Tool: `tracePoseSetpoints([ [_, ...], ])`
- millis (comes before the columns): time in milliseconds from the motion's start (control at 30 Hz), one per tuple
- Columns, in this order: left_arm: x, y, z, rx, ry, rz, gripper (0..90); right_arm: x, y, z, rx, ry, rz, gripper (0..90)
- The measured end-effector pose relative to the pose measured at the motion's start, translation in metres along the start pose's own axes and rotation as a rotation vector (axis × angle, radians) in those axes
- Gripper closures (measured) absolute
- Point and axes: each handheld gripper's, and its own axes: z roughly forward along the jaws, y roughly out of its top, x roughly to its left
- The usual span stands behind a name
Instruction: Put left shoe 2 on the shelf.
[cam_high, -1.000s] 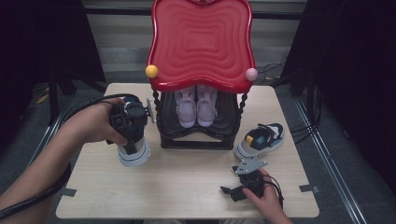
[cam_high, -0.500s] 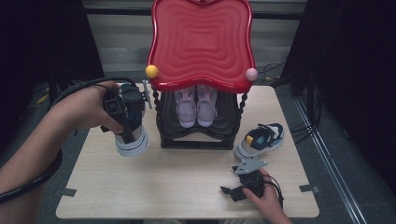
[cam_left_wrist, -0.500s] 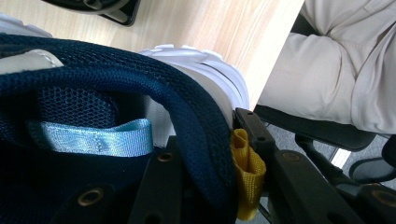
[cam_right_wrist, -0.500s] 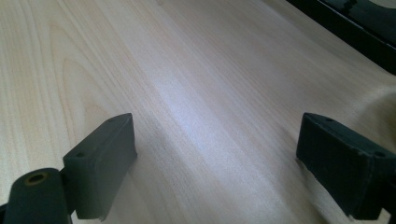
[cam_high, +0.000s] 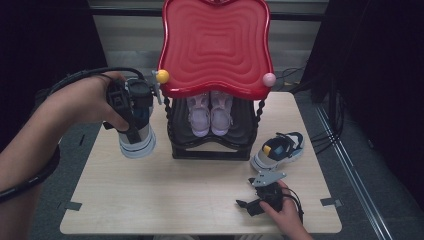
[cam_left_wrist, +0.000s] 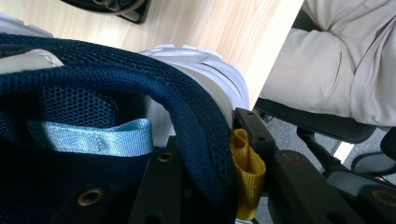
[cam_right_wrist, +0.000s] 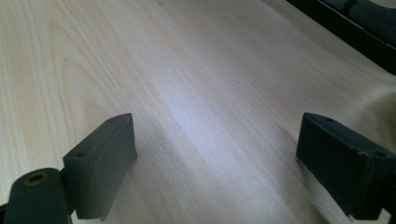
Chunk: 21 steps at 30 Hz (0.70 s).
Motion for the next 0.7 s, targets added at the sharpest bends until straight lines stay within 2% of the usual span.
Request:
tracePoseSetpoints([
  [33, 0.000, 0.000, -0.002, -0.016, 0.000, -0.012, 72.7, 0.000, 0.000, 0.000, 0.001, 0.000, 0.001, 11.2],
  [100, 0.001, 0.001, -0.007, -0.006, 0.009, -0.003, 72.7, 0.000, 0.000, 0.000, 0.000, 0.000, 0.000, 11.2],
  [133, 0.001, 0.001, -0.010, -0.015, 0.010, -0.012, 72.7, 0.000, 0.000, 0.000, 0.001, 0.000, 0.001, 11.2],
  [333, -0.001, 0.004, -0.026, -0.038, 0.058, -0.017, 72.7, 0.000, 0.000, 0.000, 0.001, 0.000, 0.002, 11.2],
  [400, -0.001, 0.005, -0.033, -0.035, 0.074, -0.007, 72.7, 0.000, 0.000, 0.000, 0.001, 0.000, 0.001, 11.2],
  [433, -0.001, 0.005, -0.036, -0.048, 0.083, -0.016, 72.7, 0.000, 0.000, 0.000, 0.001, 0.000, 0.001, 11.2],
  [533, -0.002, 0.007, -0.043, -0.039, 0.111, -0.013, 72.8, 0.000, 0.000, 0.000, 0.000, 0.000, 0.000, 11.2],
  [700, -0.005, 0.009, -0.054, -0.054, 0.154, -0.023, 72.8, 0.000, 0.000, 0.000, 0.001, 0.000, 0.002, 11.2],
])
